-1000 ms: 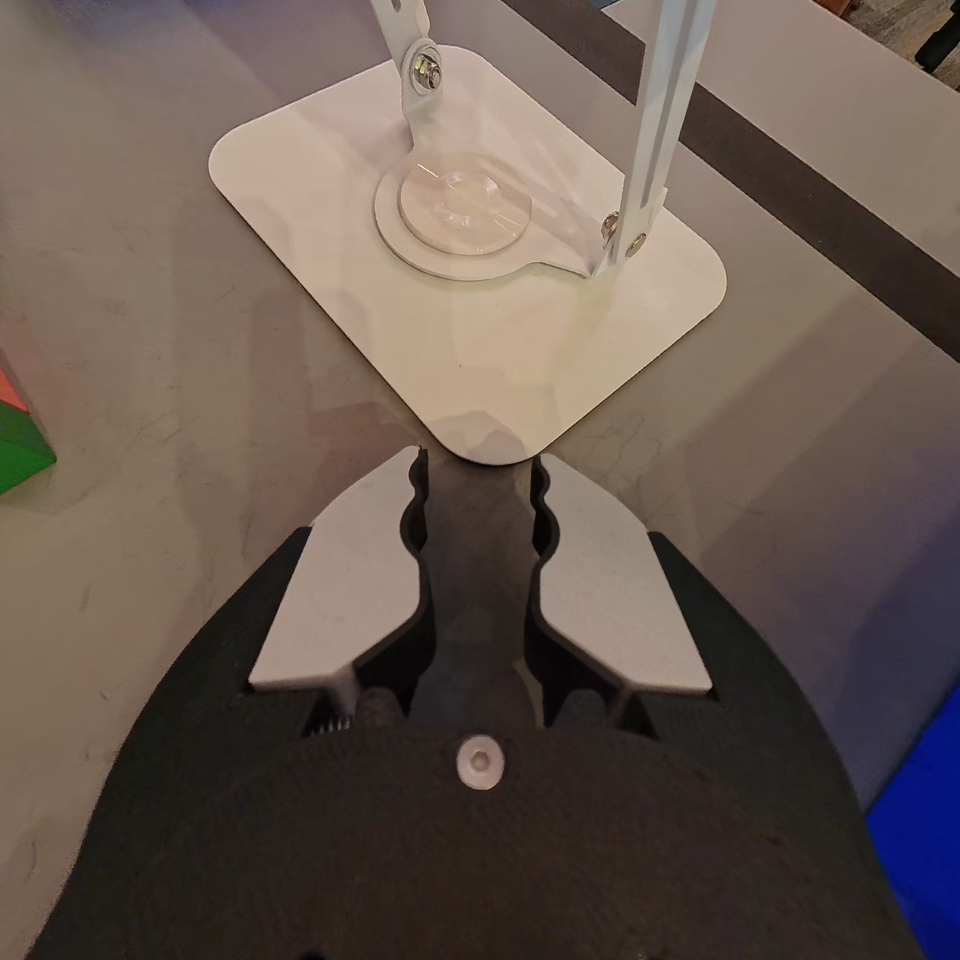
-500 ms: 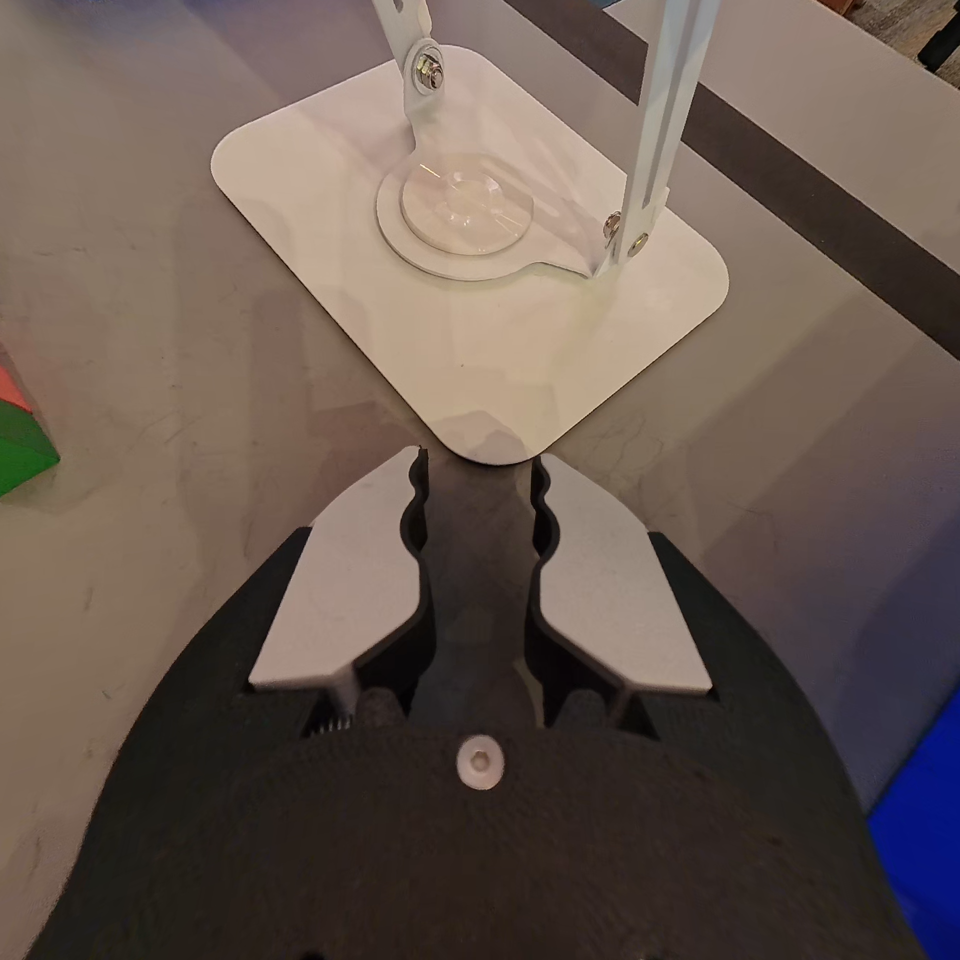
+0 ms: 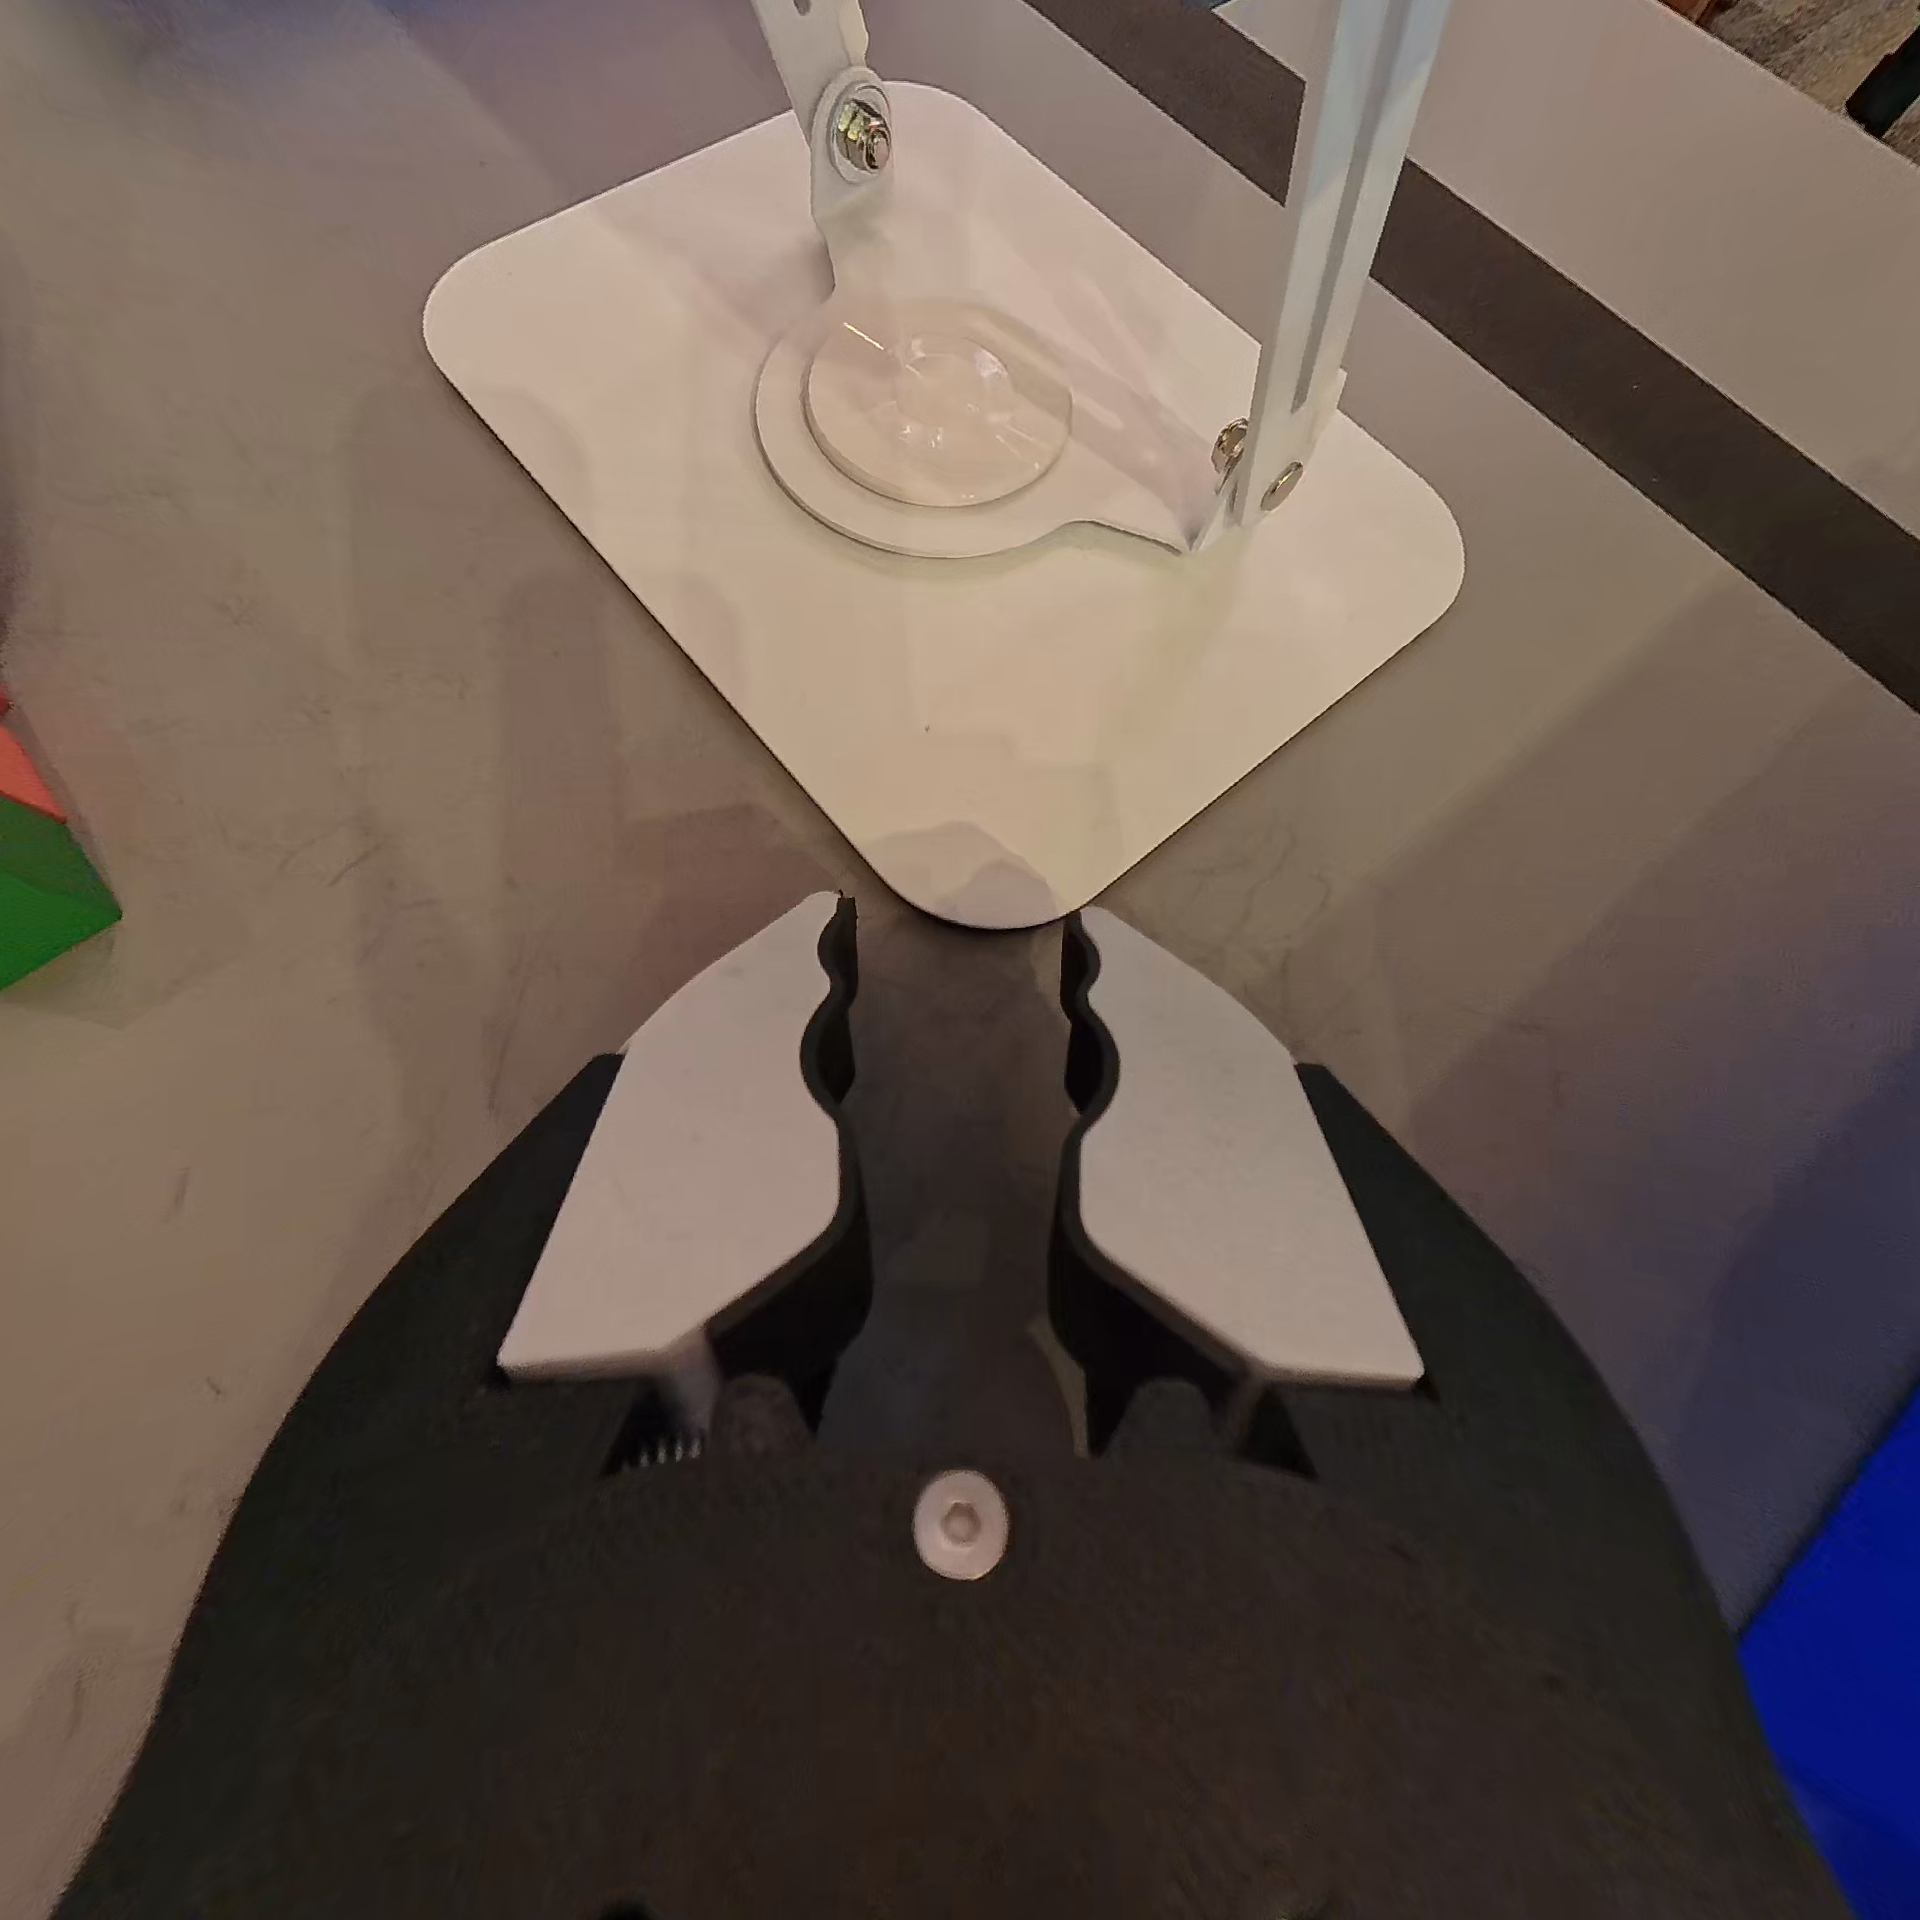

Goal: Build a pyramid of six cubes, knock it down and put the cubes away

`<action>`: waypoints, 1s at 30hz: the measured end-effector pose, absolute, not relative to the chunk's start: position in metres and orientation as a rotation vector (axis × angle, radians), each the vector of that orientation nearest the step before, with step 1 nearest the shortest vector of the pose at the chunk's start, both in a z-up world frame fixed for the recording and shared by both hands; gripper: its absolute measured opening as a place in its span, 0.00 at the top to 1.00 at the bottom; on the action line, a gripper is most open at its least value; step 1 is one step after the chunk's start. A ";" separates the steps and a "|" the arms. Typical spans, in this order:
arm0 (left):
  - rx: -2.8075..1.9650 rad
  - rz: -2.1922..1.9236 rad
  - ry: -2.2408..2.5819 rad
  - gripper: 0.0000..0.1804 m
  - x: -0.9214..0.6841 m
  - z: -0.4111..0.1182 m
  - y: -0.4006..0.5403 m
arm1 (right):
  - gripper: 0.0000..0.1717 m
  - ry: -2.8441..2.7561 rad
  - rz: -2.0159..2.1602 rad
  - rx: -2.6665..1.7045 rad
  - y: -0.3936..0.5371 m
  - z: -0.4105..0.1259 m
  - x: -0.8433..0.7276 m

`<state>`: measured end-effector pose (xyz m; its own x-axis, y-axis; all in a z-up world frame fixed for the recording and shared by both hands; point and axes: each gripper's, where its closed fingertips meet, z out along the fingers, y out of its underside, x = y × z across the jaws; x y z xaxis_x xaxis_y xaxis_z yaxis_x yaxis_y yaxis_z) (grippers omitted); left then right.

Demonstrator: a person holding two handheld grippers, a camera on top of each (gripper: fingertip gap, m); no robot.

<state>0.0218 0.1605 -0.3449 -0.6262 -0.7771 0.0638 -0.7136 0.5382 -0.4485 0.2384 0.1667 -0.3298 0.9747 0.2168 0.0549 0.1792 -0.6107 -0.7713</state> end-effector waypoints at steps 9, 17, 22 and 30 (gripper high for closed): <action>-1.226 -0.660 2.671 0.84 0.024 -0.345 0.159 | 0.78 -0.278 0.055 -2.242 0.167 -0.330 0.238; -1.192 -0.673 2.695 0.84 0.025 -0.345 0.158 | 0.78 -0.279 0.056 -2.244 0.167 -0.330 0.238; -1.172 -0.679 2.702 0.84 0.026 -0.345 0.156 | 0.78 -0.280 0.056 -2.244 0.167 -0.330 0.238; -1.193 -0.707 2.689 0.84 0.026 -0.345 0.156 | 0.78 -0.282 0.055 -2.245 0.167 -0.330 0.238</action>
